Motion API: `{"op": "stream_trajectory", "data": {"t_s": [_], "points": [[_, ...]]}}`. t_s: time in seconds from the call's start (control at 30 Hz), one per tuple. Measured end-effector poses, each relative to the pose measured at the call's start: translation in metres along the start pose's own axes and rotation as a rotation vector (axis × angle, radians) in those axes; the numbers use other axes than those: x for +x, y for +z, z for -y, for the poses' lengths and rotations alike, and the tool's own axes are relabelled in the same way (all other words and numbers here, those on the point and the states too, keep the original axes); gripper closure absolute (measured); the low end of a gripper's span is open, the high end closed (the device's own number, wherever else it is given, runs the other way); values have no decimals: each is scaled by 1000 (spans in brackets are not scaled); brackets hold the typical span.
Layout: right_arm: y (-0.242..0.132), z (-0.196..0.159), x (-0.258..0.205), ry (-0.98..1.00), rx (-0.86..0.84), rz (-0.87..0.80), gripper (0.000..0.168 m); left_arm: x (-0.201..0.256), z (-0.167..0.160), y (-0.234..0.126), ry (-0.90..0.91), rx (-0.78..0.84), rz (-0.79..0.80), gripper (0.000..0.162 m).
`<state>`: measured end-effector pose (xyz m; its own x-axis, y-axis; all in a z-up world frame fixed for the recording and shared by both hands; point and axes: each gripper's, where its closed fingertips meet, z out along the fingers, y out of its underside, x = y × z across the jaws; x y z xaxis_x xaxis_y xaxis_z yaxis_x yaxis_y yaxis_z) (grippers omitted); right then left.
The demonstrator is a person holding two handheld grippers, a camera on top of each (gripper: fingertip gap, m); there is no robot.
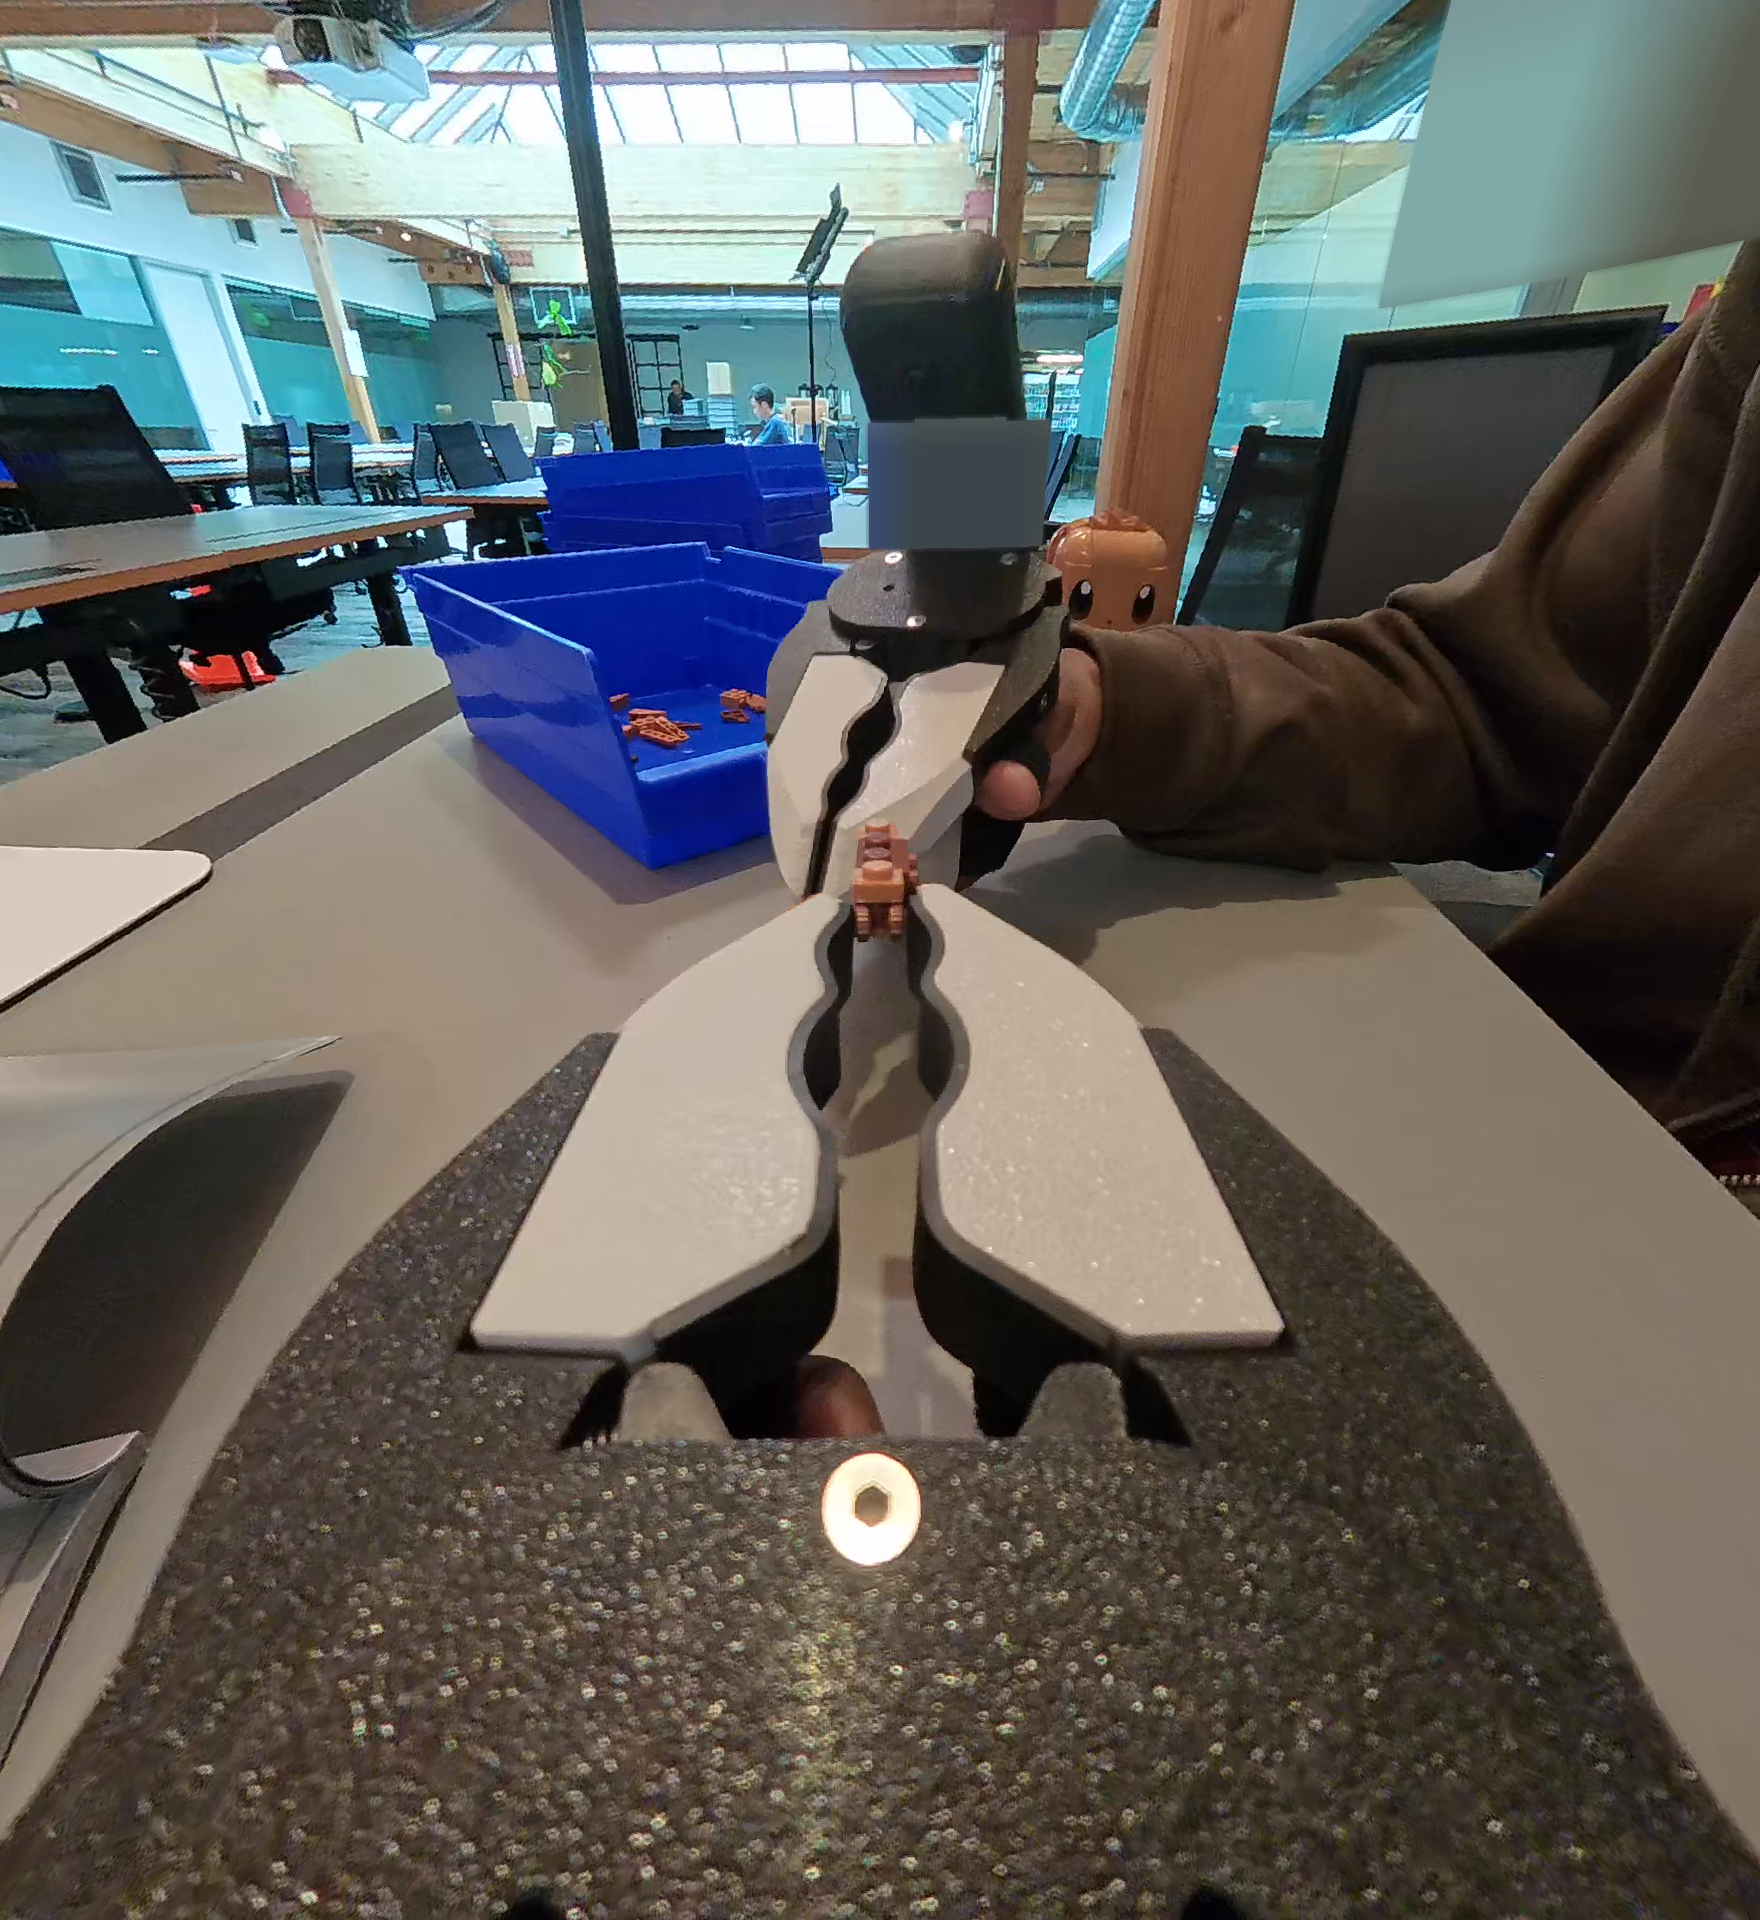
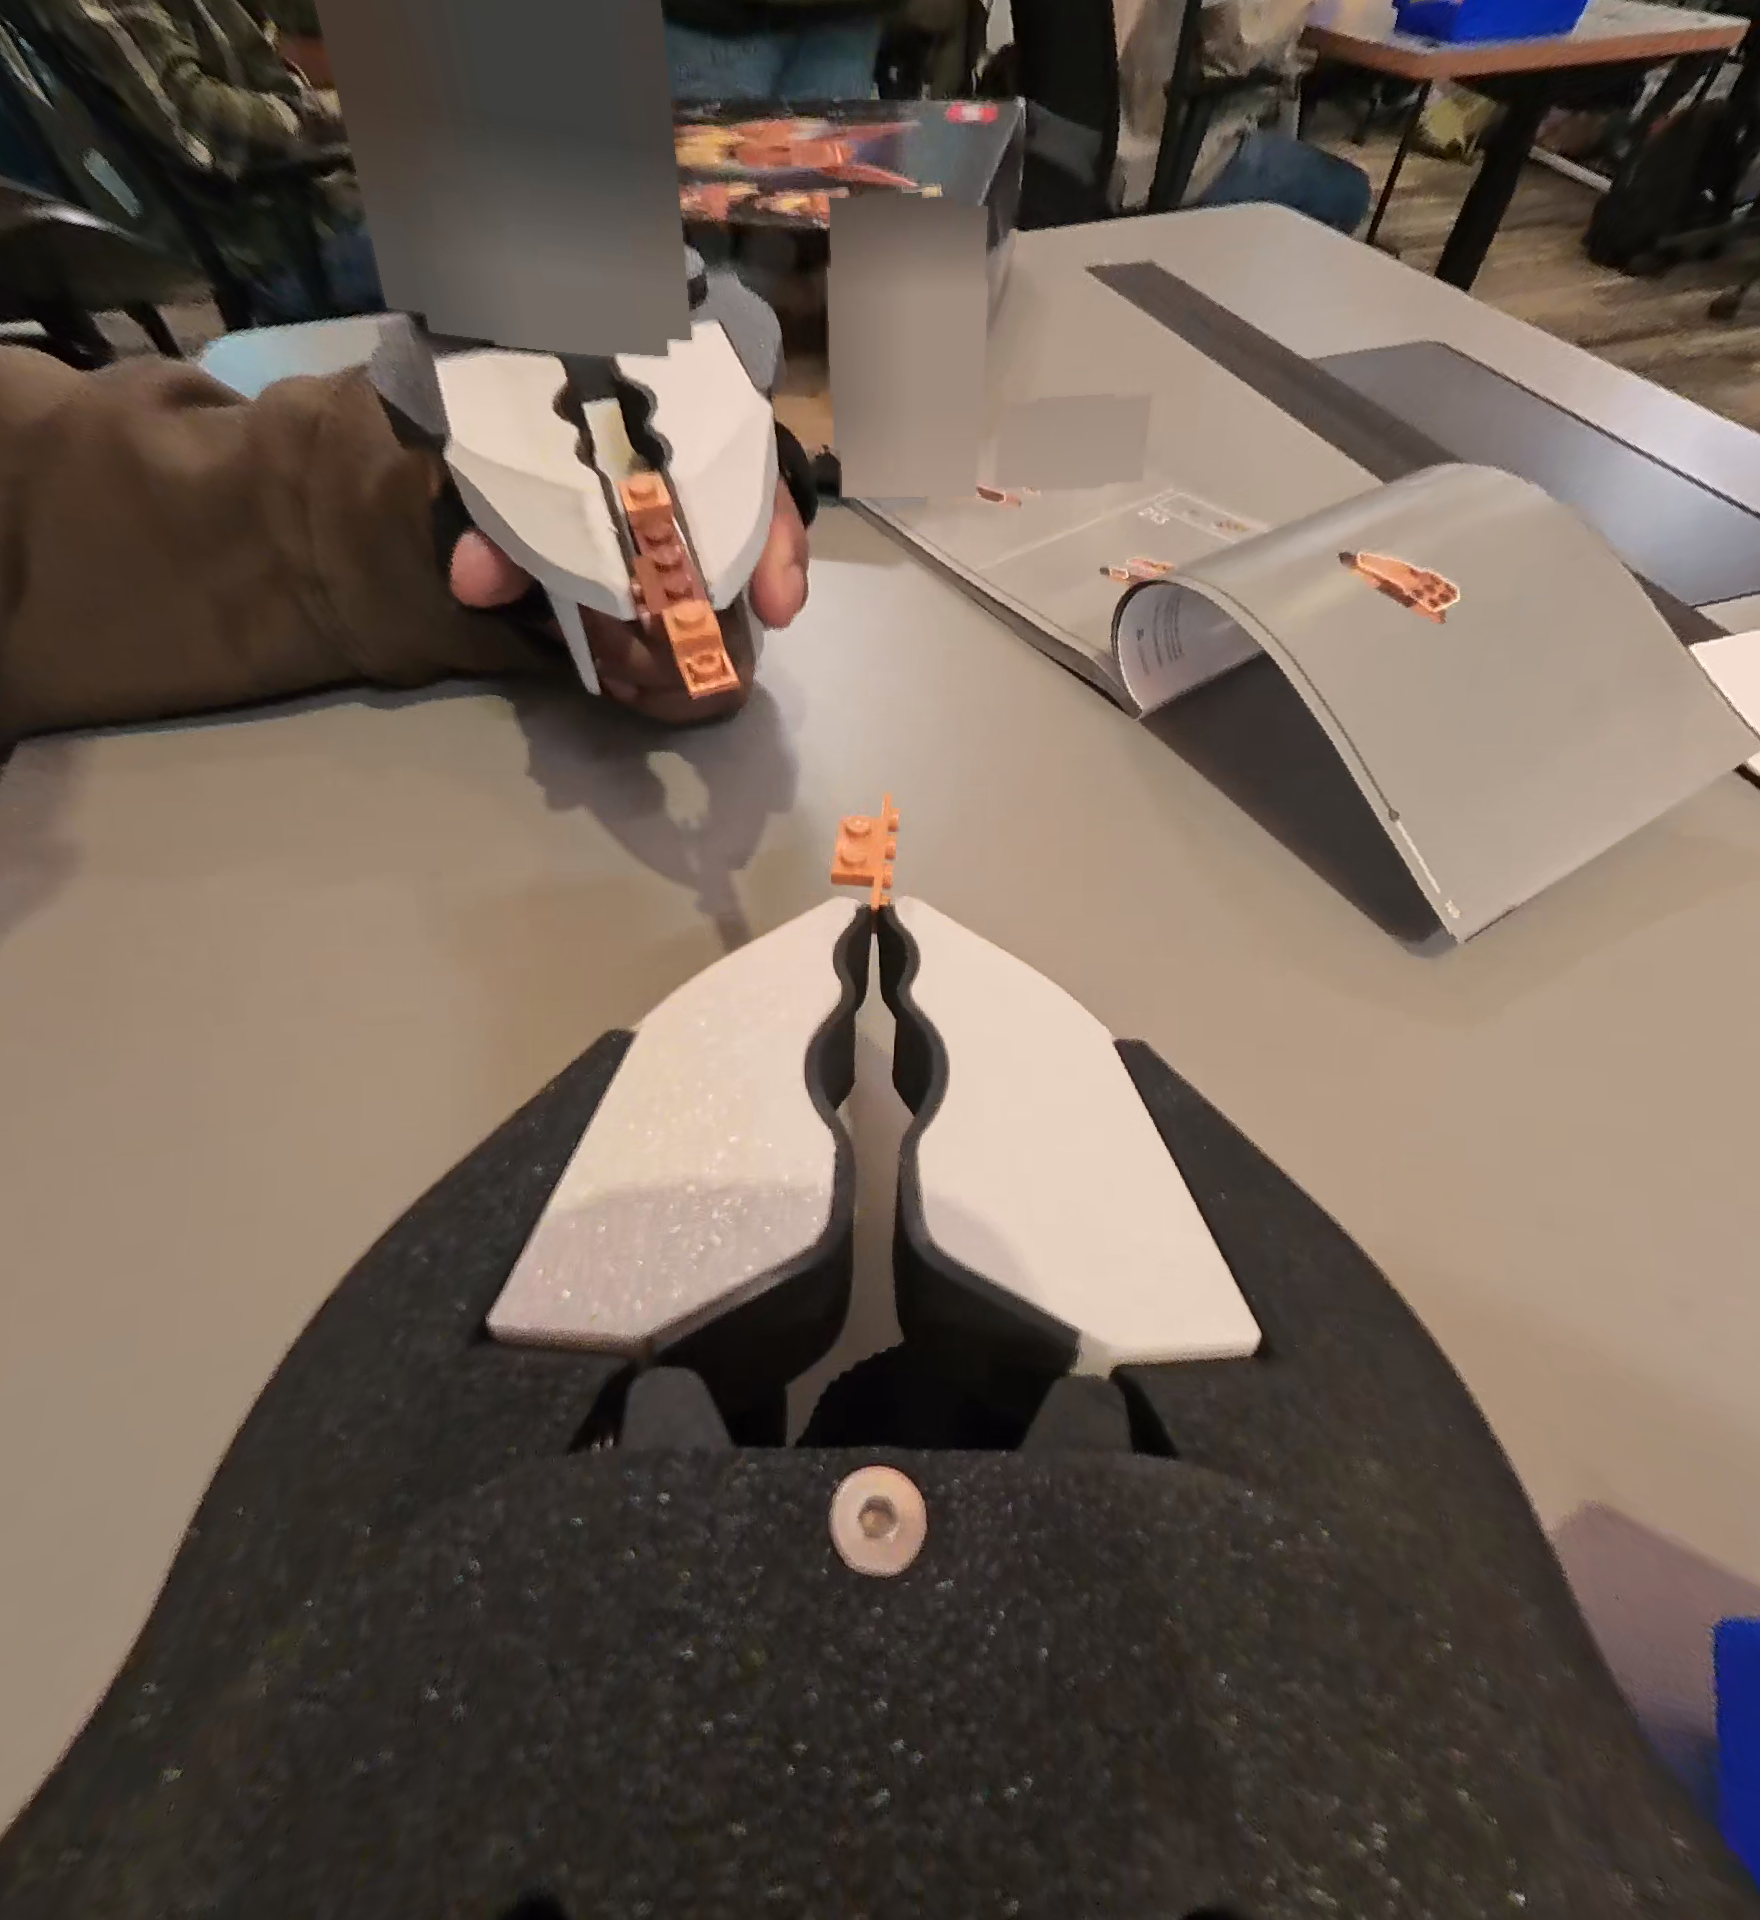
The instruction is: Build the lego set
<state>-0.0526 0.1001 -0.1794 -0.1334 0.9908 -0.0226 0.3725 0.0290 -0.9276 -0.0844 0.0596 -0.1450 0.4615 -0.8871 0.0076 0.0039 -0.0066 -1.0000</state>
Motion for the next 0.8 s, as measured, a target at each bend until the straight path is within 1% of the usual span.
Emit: {"op": "stream_trajectory", "data": {"t_s": [0.1,0.2,0.37,0.57,0.63,0.8], "points": [[3,-8,1,-3,-31,-1,167,-3,-2,-2,5,-15,13,153],[3,-7,0,4,-21,11,168,-1,-4,-3,-4,-29,-8,153],[-2,5,-5,17,55,53,167,7,-7,-1,-6,-47,-59,153],[-10,29,-24,48,172,168,167,17,-12,2,20,-82,-103,152],[-11,34,-31,42,184,195,168,21,-13,3,32,-87,-117,152],[-10,36,-45,-15,150,233,167,26,-11,5,38,-75,-141,152]]}}
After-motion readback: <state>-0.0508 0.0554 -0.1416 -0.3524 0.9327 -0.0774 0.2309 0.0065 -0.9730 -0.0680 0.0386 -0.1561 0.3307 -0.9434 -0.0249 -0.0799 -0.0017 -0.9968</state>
